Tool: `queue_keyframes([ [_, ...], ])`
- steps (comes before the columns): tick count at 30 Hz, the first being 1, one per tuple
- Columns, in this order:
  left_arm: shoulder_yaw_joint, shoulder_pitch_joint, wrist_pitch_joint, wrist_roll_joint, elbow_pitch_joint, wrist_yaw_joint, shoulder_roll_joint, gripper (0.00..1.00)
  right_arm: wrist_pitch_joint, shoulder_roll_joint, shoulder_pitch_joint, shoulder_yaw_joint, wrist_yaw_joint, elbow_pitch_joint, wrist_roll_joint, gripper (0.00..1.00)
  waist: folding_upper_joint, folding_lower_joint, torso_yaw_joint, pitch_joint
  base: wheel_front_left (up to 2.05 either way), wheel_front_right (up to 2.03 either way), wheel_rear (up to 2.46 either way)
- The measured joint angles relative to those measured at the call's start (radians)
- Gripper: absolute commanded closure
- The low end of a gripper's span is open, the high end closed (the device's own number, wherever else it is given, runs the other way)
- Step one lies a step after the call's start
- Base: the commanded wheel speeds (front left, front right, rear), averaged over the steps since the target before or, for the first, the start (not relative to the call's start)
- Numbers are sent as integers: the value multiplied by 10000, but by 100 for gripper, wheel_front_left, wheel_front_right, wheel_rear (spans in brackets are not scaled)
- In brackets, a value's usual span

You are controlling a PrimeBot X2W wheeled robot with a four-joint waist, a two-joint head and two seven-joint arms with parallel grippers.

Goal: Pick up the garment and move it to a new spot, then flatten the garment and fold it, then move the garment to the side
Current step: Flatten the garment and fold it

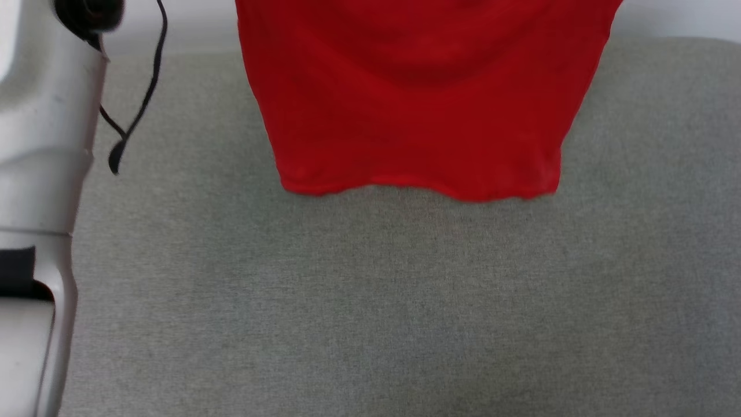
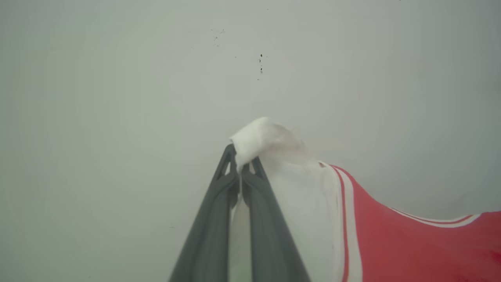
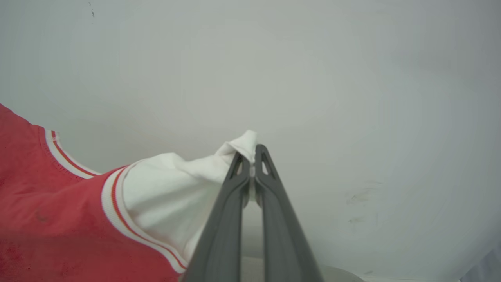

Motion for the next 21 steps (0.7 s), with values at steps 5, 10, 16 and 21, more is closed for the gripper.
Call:
queue_keyframes([
  [5, 113, -1681, -629, 205, 744, -132, 13, 100, -1003, 75, -1982, 464, 2, 817, -169, 100, 0, 0, -185, 986, 0, 0, 0],
  [10, 257, -2992, -1168, 276, 1126, -234, 100, 100, -1900, 155, -3682, 752, 0, 1522, -151, 100, 0, 0, -396, 1866, 0, 0, 0],
  [16, 290, -3856, -1509, 290, 1350, -387, 128, 100, -2560, 155, -5045, 1237, 0, 2372, 165, 100, 0, 0, -563, 2761, 0, 0, 0],
  [21, 224, -3821, -1578, 240, 1678, -499, -10, 100, -2897, 198, -5190, 1816, 2, 3099, 460, 100, 0, 0, -571, 3324, 0, 0, 0],
])
